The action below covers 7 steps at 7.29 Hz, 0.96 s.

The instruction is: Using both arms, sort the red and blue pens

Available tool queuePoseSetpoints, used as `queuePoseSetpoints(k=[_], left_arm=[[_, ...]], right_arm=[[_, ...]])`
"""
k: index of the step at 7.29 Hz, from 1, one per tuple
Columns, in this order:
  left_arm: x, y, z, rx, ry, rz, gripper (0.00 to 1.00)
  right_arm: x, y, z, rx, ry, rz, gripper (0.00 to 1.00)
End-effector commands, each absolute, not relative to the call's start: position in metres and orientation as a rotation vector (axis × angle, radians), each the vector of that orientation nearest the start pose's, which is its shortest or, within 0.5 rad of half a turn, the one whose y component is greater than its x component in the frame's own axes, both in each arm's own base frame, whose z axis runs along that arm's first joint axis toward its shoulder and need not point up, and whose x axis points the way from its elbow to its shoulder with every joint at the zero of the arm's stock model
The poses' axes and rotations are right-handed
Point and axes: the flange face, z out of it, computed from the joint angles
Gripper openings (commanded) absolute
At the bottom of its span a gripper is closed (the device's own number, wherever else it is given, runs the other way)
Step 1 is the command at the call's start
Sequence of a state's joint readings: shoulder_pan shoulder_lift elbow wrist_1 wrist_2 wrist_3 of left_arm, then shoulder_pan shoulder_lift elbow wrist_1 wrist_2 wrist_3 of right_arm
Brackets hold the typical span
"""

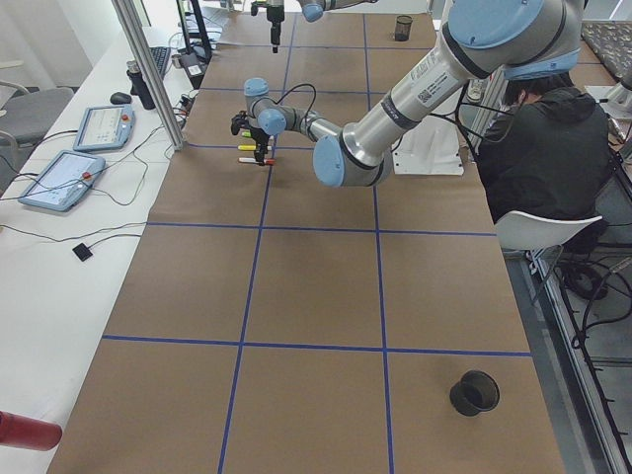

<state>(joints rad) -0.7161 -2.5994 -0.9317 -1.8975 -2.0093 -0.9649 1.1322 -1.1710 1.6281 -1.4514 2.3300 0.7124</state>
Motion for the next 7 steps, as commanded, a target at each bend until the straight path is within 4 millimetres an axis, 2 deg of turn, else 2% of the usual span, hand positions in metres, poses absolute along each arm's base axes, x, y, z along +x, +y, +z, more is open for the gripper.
queuePoseSetpoints(k=[1,4,5,6,7], left_arm=[[0.5932,-0.6317,0.2366,0.096,0.812,0.057,0.56],[0.5941,-0.6324,0.2404,0.091,0.806,0.055,0.48],[0.5942,-0.6326,0.2414,0.089,0.804,0.055,0.39],[0.5945,-0.6328,0.2429,0.087,0.802,0.052,0.22],[0.5945,-0.6328,0.2433,0.085,0.799,0.052,0.0]], right_arm=[[-0.2135,-0.6074,0.3868,0.056,-0.916,0.043,0.99],[-0.2136,-0.6073,0.3871,0.048,-0.916,0.052,0.99],[-0.2135,-0.6071,0.3858,0.05,-0.919,0.057,0.99],[-0.2135,-0.6071,0.3858,0.05,-0.919,0.057,0.99],[-0.2135,-0.6071,0.3856,0.051,-0.92,0.056,0.99]])
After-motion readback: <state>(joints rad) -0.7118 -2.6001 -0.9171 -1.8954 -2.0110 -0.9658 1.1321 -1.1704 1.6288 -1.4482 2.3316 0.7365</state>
